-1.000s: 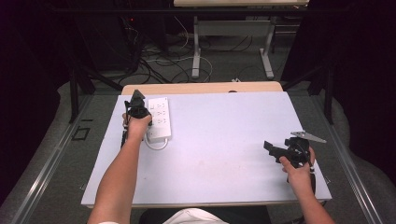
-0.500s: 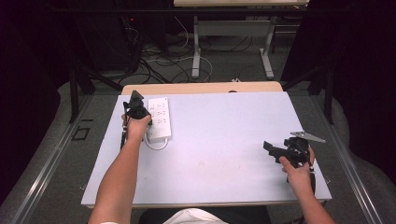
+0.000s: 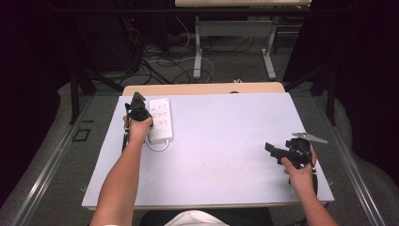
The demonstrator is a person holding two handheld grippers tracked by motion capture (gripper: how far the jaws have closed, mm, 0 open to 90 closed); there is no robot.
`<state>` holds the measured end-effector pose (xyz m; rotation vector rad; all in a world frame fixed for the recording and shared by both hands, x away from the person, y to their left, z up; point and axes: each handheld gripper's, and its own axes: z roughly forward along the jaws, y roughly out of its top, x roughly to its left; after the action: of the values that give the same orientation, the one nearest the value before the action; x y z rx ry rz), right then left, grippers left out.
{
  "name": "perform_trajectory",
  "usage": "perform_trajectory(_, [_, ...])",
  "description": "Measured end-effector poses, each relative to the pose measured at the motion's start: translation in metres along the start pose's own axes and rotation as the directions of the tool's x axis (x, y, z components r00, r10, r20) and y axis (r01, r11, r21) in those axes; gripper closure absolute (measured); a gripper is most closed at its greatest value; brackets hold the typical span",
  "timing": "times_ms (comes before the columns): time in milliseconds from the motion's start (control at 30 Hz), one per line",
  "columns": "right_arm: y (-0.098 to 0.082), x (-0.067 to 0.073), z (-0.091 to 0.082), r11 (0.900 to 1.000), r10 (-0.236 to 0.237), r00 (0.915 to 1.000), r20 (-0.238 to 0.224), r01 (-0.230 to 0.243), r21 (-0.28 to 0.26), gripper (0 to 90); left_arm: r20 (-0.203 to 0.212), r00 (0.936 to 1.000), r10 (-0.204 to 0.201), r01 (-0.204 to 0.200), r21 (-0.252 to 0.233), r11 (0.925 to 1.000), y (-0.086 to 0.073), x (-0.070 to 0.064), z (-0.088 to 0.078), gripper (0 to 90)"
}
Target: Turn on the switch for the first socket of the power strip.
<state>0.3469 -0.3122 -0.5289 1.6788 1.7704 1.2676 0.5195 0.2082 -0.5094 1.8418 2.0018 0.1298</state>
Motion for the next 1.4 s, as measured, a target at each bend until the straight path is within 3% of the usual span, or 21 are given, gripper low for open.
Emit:
perform_trajectory(167, [0.000,-0.001,0.000,1.000,-0.001,1.0000,-0.002,0.001,0.002,5.0,0.010,0.9998,-0.018,0.018,-0.013,0.9998,-0.001,0.000,0.000,89.7])
perform_trajectory(267, [0.000,-0.001,0.000,1.000,-0.002,1.0000,0.000,0.002,0.003,5.1,0.009,1.0000,-0.002,0.002,-0.020,0.9998,-0.001,0.001,0.001,89.5])
perform_trajectory(467, [0.001,-0.003,-0.001,1.000,0.001,1.0000,0.007,-0.001,0.005,5.2,0.006,1.0000,-0.006,0.006,-0.029,0.9996,-0.002,0.000,0.001,89.5])
perform_trajectory(867, [0.002,-0.002,0.003,1.000,0.004,1.0000,0.000,-0.004,0.000,5.5,0.015,0.9995,0.029,-0.027,-0.095,0.9951,-0.006,0.005,-0.001,85.6])
perform_trajectory(1200, [0.003,-0.001,0.003,1.000,0.002,1.0000,0.003,-0.002,0.003,5.7,0.026,0.9983,0.053,-0.047,-0.197,0.9792,-0.006,0.005,-0.010,78.6])
perform_trajectory(1267, [0.003,-0.001,0.003,1.000,0.002,1.0000,0.001,-0.002,0.003,5.7,0.030,0.9969,0.073,-0.065,-0.203,0.9770,-0.006,0.005,-0.012,76.0])
perform_trajectory(1333, [0.003,-0.002,0.003,1.000,0.002,1.0000,0.003,-0.002,0.014,5.8,0.039,0.9958,0.083,-0.072,-0.233,0.9699,-0.006,0.003,-0.012,71.5])
perform_trajectory(1400, [0.002,-0.003,0.003,1.000,-0.001,1.0000,-0.002,0.001,-0.001,5.8,0.047,0.9952,0.086,-0.073,-0.233,0.9698,-0.006,0.003,-0.013,68.0])
